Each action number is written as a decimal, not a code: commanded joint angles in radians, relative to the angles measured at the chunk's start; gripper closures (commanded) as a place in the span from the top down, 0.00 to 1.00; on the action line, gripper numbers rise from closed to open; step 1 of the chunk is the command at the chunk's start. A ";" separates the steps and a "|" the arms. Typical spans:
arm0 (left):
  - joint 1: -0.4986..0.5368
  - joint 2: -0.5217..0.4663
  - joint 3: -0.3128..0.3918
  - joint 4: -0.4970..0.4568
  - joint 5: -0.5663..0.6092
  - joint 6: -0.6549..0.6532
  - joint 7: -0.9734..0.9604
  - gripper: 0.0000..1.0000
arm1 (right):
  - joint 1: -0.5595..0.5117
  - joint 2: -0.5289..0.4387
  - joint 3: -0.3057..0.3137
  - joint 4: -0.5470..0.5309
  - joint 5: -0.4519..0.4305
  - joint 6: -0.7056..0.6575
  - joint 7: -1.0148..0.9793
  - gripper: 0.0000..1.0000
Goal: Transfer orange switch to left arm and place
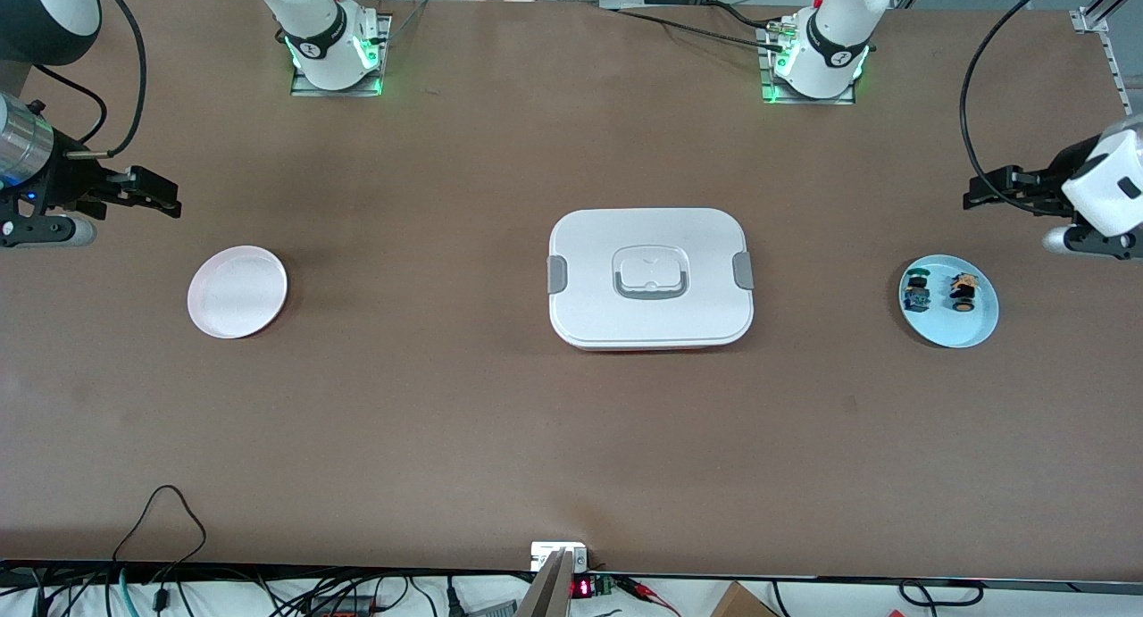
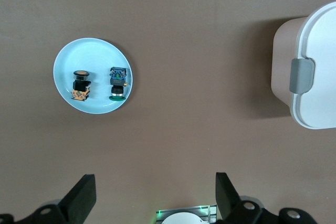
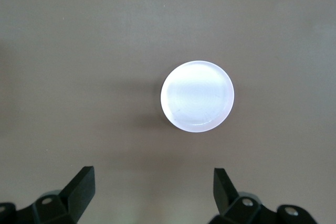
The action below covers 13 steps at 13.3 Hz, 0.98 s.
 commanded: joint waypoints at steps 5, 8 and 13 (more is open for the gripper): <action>-0.069 -0.060 0.044 -0.005 0.018 0.055 -0.028 1.00 | 0.000 -0.013 -0.002 0.027 -0.009 -0.019 0.000 1.00; -0.068 -0.056 0.035 0.017 0.019 0.046 -0.029 1.00 | 0.005 -0.015 0.003 0.029 -0.010 -0.021 0.002 1.00; -0.068 -0.054 0.033 0.020 0.044 0.043 -0.026 1.00 | 0.020 -0.012 0.006 0.062 -0.027 -0.058 -0.002 1.00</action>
